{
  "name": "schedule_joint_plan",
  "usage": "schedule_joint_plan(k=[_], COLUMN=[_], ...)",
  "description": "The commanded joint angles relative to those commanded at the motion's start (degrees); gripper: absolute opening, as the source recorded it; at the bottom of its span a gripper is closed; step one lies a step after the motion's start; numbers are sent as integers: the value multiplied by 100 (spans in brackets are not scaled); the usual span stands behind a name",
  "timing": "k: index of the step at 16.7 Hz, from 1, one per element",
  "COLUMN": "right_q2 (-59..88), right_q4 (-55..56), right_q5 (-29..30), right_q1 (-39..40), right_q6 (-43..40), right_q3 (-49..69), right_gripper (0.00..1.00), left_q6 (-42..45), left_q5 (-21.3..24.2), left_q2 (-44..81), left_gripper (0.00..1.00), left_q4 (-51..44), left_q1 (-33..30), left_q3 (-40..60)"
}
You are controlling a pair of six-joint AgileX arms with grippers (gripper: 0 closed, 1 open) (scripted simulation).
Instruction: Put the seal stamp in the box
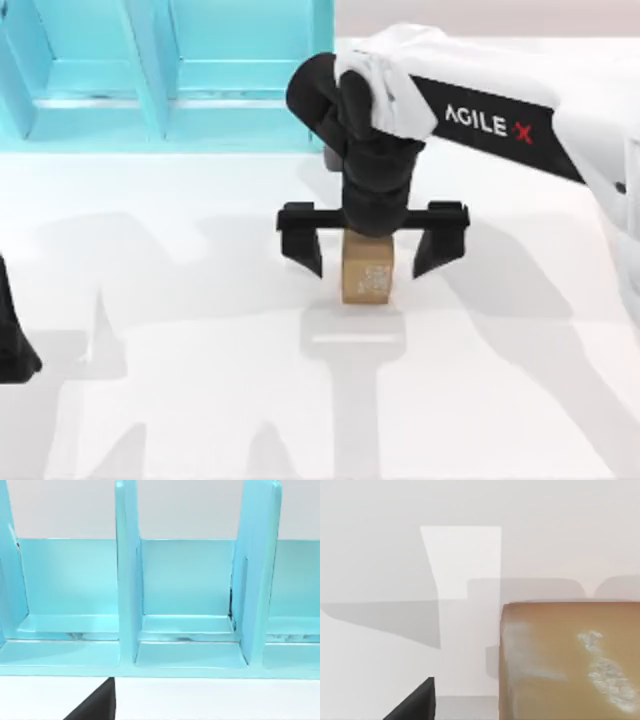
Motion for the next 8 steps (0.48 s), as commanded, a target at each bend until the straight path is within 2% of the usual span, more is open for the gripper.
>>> schedule_joint_plan(k=[2, 8], right_q2=[0, 0], right_q4=[0, 0], right_q5=[0, 0], right_q1=[0, 0], right_q6=[0, 0], right_q3=[0, 0], right_gripper=[100, 55], left_q6=[0, 0], left_q5=[0, 0], left_q2=[0, 0], left_gripper=[100, 100], left_q4=[0, 0], left_q1=[0, 0], left_q3=[0, 0])
